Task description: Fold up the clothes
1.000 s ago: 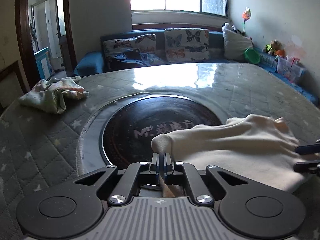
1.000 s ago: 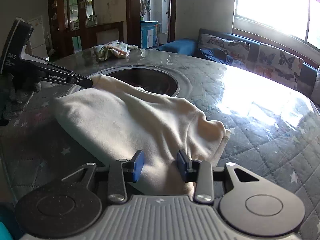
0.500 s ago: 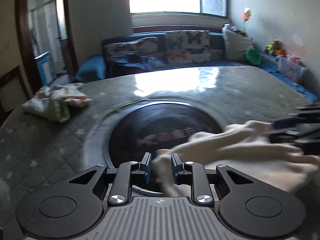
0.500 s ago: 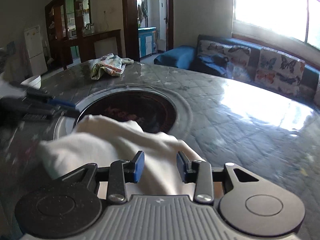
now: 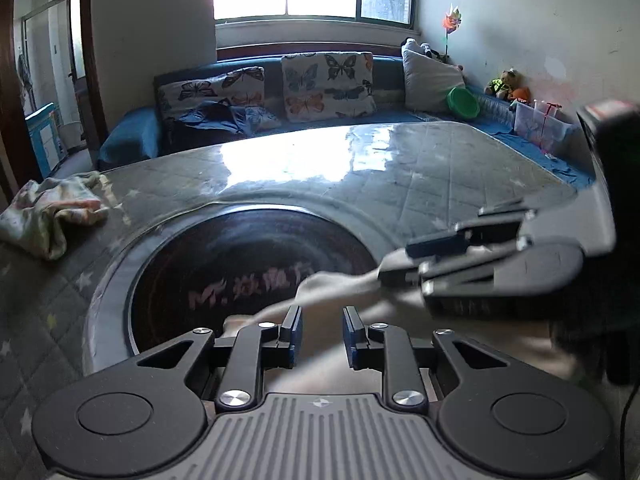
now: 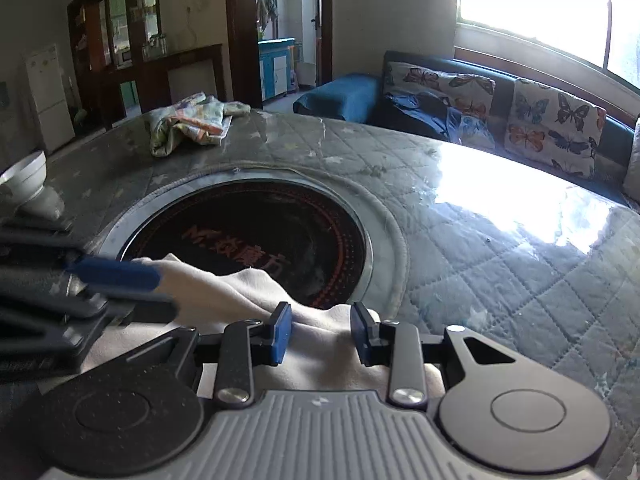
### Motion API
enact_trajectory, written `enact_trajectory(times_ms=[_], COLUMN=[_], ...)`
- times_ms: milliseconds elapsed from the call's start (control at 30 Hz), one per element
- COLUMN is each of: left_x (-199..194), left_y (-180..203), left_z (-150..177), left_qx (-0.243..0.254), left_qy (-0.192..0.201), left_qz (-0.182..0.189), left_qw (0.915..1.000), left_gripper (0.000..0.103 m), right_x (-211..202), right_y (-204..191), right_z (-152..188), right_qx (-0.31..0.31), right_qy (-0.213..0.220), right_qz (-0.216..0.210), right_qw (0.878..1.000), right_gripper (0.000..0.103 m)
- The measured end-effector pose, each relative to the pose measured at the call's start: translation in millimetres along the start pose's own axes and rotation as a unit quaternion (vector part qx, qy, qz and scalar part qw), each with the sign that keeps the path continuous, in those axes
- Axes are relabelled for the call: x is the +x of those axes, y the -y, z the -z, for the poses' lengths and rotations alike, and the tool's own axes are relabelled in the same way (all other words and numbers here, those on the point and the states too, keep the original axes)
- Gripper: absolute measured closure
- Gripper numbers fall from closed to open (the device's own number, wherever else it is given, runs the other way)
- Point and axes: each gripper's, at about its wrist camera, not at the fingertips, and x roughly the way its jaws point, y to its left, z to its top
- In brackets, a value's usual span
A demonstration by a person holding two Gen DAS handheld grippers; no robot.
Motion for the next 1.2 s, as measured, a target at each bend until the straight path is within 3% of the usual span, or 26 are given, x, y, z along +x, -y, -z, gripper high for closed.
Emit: enact_trajectory(times_ms=[167, 367, 500, 700, 900, 1033, 1200], left_x=[28, 35, 34, 4, -38, -57, -65], left_y=[-9, -10, -9, -2, 18, 29, 28], left_z=[-6, -2, -2, 2, 22, 42, 62], left_qx=[-0.022, -0.023, -0.023, -0.006, 0.012, 0.023, 0.016], left_qy=[-0.028, -0.033, -0.032, 0.000, 0.021, 0.023, 0.011], left_qz=[-0.012, -0.014, -0.016, -0.027, -0.003, -0.002, -0.005], left_qw=[0.9993, 0.9991, 0.9991, 0.9996, 0.9997, 0.9995, 0.9998], left_gripper=[0.079, 0.078, 0.078, 0.069, 0.065, 0.062, 0.062], right_x=[11, -27, -38, -63, -99, -100, -111], right_y=[7, 7, 8, 17, 14, 15, 12], right_z=[0, 4, 20, 40, 64, 85, 90], right_qx=[0.013, 0.005, 0.006, 0.032, 0.020, 0.035, 0.042], right_qy=[-0.011, 0.014, 0.003, 0.015, 0.034, 0.018, 0.031], right_qz=[-0.004, -0.016, -0.017, -0.009, -0.017, -0.013, -0.017], right_qw=[1.000, 1.000, 1.000, 0.999, 0.999, 0.999, 0.998], right_gripper=[0.070, 0.068, 0.068, 0.068, 0.068, 0.068, 0.068])
